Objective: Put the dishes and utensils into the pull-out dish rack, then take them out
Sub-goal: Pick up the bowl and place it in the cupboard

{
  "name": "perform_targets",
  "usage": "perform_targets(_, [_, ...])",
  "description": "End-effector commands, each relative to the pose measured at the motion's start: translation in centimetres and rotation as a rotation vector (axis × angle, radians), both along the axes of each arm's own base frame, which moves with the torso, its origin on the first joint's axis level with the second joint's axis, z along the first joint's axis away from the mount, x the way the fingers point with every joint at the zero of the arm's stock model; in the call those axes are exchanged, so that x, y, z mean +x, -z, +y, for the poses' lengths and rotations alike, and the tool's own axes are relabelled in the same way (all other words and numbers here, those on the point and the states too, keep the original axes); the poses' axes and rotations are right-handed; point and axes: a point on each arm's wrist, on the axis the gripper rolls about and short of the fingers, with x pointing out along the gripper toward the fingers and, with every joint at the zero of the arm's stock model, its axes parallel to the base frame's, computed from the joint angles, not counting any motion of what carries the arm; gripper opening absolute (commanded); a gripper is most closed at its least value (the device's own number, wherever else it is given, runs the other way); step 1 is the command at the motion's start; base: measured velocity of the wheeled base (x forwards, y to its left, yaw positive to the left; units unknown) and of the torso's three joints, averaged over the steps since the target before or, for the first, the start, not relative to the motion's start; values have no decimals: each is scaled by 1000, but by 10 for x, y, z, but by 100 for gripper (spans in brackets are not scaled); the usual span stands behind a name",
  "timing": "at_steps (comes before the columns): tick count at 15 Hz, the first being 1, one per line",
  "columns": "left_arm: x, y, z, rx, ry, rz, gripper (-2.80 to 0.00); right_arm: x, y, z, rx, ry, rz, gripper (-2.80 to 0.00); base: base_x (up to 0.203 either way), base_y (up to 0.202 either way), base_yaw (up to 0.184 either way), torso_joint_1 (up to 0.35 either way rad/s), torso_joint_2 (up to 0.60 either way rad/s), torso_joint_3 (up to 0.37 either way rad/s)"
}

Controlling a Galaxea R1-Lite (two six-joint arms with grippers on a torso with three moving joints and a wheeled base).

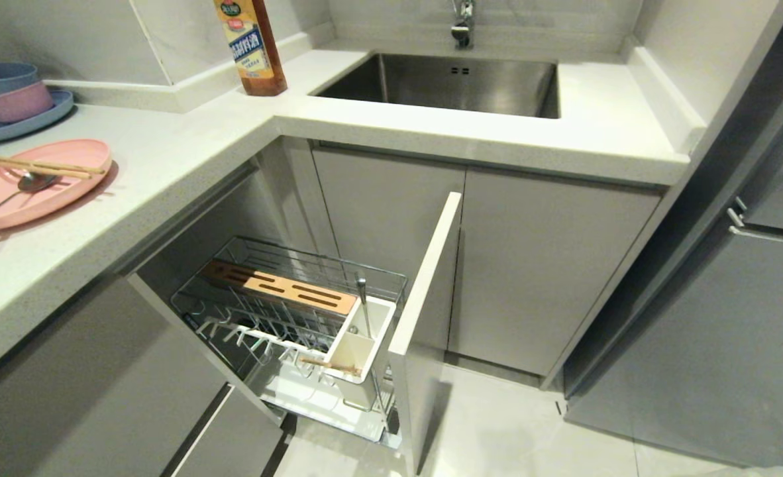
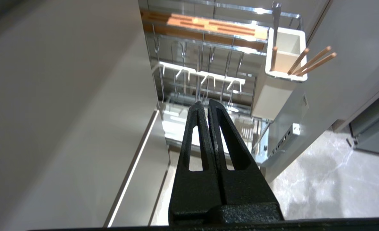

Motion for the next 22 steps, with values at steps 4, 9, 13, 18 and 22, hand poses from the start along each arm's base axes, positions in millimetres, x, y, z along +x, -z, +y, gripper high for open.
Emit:
perform_targets(4, [0,1,0,0,0,2,-280,0,1,0,0,0,2,-280,0,0,0,3,2,-200])
perform_targets(9, [0,1,0,0,0,2,-280,0,1,0,0,2,2,-280,0,0,0,4,4,-198])
perform_targets(13, [0,1,0,0,0,2,-280,0,1,0,0,0,3,-280,0,0,0,0,3,-64])
perform_targets(18, [0,1,0,1,1,2,-280,0,1,0,0,0,2,-280,0,0,0,0,0,0])
perform_targets(22, [0,0,0,1,1,0,-280,0,1,0,0,0,3,-280,0,0,0,0,0,0])
